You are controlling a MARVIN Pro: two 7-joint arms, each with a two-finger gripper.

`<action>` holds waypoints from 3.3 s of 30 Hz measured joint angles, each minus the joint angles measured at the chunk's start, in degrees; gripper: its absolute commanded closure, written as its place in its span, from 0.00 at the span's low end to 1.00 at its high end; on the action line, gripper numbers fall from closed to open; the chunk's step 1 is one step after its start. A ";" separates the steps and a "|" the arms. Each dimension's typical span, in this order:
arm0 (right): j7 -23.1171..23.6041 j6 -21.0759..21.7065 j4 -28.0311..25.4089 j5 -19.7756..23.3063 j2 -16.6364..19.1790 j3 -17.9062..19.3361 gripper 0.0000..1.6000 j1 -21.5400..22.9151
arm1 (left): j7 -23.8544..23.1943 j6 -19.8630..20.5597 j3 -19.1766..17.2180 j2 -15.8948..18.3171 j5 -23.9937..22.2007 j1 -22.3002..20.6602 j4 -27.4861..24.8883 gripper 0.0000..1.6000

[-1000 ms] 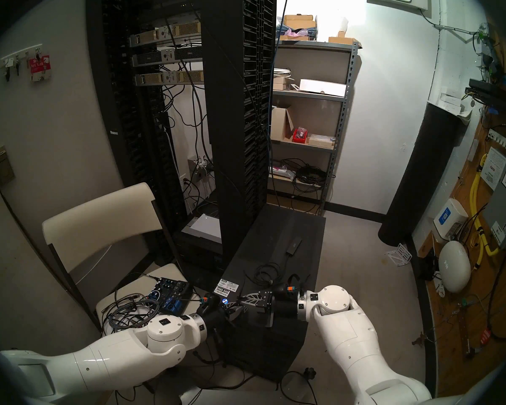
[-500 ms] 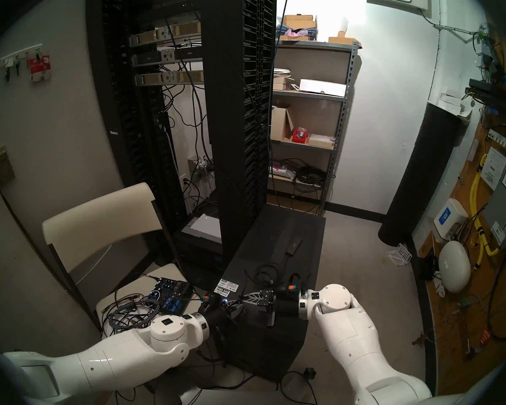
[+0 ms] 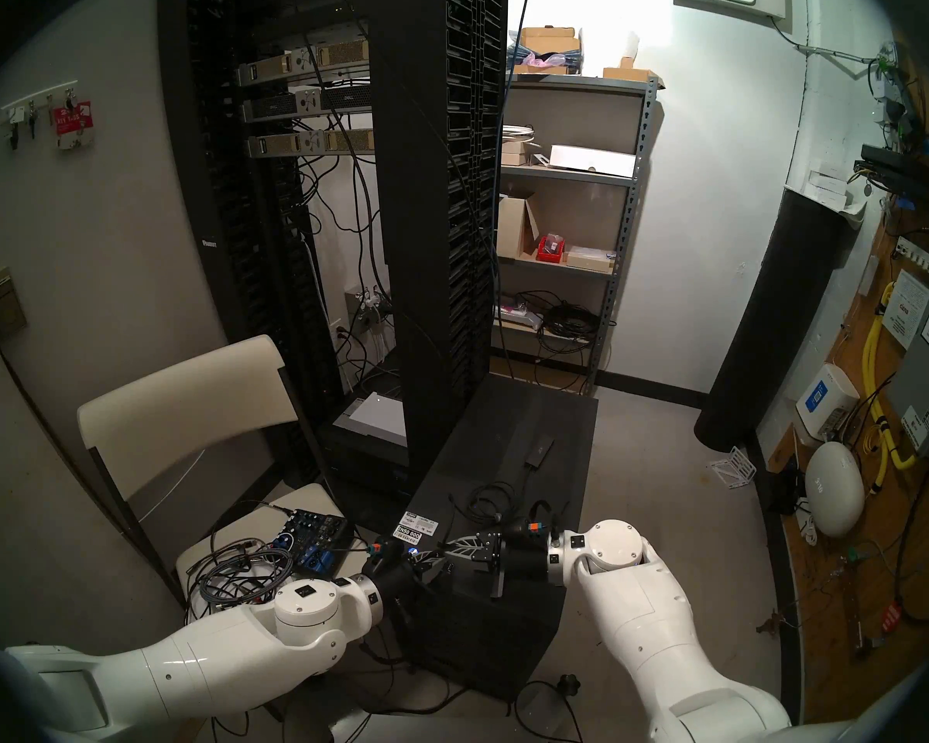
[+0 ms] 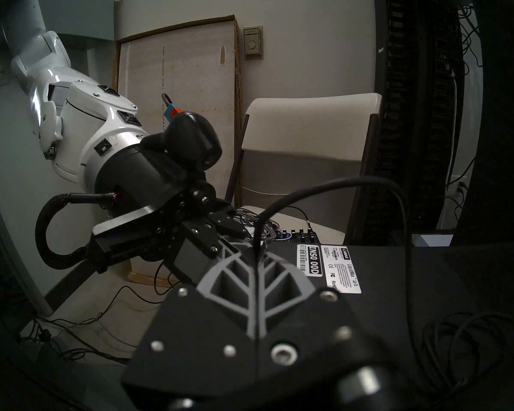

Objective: Insert the cable into the workstation's USB slot

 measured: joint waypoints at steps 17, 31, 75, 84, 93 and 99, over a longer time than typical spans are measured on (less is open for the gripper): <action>0.53 -0.11 1.38 -0.76 -0.54 0.16 1.00 1.13 | -0.08 1.32 -0.82 -0.61 -3.65 0.10 0.54 1.00; 0.89 -0.20 2.39 -1.06 -0.68 0.72 1.00 1.80 | -0.09 4.05 -2.46 -1.77 -8.92 0.09 0.89 1.00; 2.57 -0.35 3.10 -2.17 -1.94 1.77 1.00 2.09 | 1.86 4.27 -3.97 -0.72 -16.08 2.75 -1.98 1.00; 3.13 -0.53 2.79 -2.33 -2.18 2.26 1.00 2.04 | 2.40 3.02 -3.99 -0.18 -15.65 3.46 -2.97 1.00; 3.30 -0.58 2.61 -2.78 -2.37 2.70 1.00 1.99 | 1.36 1.53 -3.98 -1.25 -14.69 3.03 -1.13 1.00; 3.30 -0.55 2.36 -3.03 -2.39 3.15 1.00 1.93 | 0.37 1.42 -3.96 -1.98 -14.54 2.57 -0.09 1.00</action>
